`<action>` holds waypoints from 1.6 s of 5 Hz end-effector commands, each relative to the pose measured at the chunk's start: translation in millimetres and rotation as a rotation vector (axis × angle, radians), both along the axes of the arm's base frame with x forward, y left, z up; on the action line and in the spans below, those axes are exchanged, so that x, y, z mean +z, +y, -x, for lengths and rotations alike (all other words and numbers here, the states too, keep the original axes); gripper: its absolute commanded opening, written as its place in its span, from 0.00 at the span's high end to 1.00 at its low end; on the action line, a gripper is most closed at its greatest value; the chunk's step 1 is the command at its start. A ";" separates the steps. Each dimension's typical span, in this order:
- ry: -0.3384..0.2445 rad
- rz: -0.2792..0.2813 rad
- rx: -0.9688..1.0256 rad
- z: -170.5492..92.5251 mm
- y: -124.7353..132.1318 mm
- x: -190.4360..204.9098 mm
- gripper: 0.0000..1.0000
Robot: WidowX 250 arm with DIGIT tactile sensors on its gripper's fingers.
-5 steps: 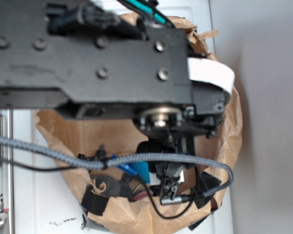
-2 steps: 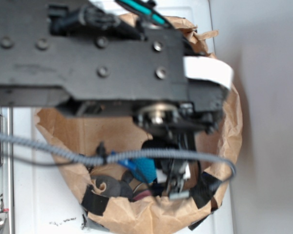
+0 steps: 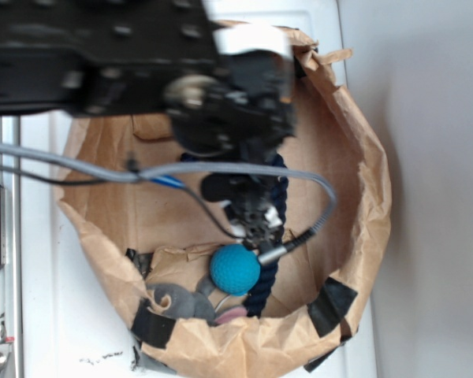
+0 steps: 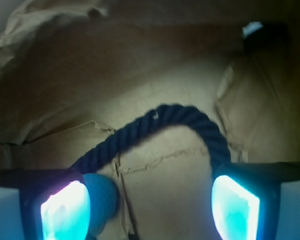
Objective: Grab the blue rope.
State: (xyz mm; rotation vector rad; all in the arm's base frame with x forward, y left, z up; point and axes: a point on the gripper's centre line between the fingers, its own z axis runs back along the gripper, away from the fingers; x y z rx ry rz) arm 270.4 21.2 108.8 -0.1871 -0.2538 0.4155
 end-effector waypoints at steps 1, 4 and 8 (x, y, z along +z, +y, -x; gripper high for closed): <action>0.062 -0.021 0.079 -34.8 -13.8 -21.9 0.00; 0.017 -0.076 0.045 -30.5 -53.9 -58.7 0.00; 0.090 -0.156 0.260 -66.1 -64.4 -93.8 0.00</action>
